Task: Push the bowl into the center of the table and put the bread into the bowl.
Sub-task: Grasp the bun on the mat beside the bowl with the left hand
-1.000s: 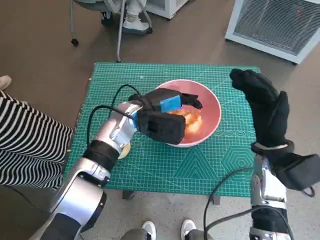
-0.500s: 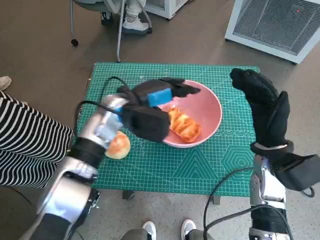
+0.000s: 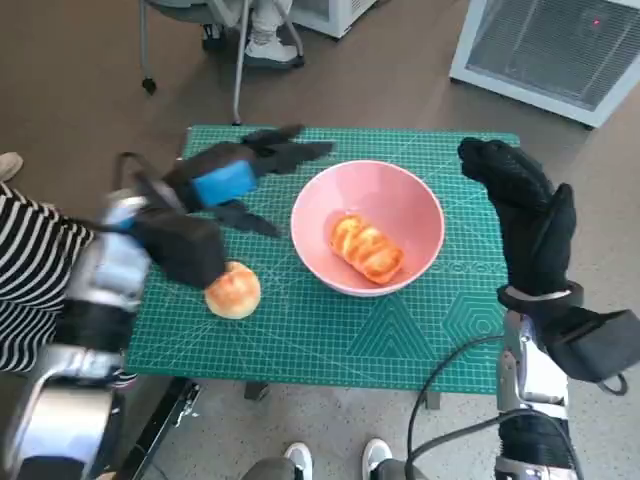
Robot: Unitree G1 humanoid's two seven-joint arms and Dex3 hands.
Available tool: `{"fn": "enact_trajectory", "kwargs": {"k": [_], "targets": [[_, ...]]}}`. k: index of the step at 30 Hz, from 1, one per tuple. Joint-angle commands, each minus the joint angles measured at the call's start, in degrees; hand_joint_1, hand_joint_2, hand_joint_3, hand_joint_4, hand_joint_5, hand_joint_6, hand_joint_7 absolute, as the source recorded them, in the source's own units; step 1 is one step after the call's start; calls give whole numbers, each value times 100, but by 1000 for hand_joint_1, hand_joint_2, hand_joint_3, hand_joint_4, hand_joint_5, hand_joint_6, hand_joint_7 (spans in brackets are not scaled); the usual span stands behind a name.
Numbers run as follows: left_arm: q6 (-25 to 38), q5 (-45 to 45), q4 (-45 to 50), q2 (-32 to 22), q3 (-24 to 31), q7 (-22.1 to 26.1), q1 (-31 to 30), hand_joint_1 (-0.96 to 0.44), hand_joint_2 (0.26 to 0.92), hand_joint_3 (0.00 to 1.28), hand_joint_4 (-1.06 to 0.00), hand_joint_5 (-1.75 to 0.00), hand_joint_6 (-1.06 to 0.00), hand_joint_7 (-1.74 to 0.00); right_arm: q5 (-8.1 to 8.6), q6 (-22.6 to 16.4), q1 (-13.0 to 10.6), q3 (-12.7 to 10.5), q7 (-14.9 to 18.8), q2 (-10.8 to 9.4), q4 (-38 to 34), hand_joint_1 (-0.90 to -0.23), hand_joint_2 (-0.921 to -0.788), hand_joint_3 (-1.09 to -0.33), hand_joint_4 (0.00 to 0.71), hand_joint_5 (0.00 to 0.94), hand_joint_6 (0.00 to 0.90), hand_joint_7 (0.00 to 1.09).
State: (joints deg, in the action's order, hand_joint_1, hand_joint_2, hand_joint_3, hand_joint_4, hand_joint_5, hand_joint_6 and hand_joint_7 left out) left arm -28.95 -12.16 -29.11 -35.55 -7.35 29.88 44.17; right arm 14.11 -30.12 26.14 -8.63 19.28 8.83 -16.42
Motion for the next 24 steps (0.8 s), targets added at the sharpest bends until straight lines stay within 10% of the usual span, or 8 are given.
{"fn": "enact_trajectory", "kwargs": {"k": [1, 24], "targets": [[114, 202, 651, -387, 279, 187, -536, -326, 749, 5, -65, -7, -238, -30, -11, 98, -110, 20, -24, -20, 17, -793, -921, -740, 188, 0, 80, 494], [877, 12, 2102, -1182, 535, 626, -2082, -206, 692, 5, -136, -6, -299, -29, 66, 145, -2, 10, 76, 24, -92, -793, -921, -738, 197, 4, 82, 493]]}}
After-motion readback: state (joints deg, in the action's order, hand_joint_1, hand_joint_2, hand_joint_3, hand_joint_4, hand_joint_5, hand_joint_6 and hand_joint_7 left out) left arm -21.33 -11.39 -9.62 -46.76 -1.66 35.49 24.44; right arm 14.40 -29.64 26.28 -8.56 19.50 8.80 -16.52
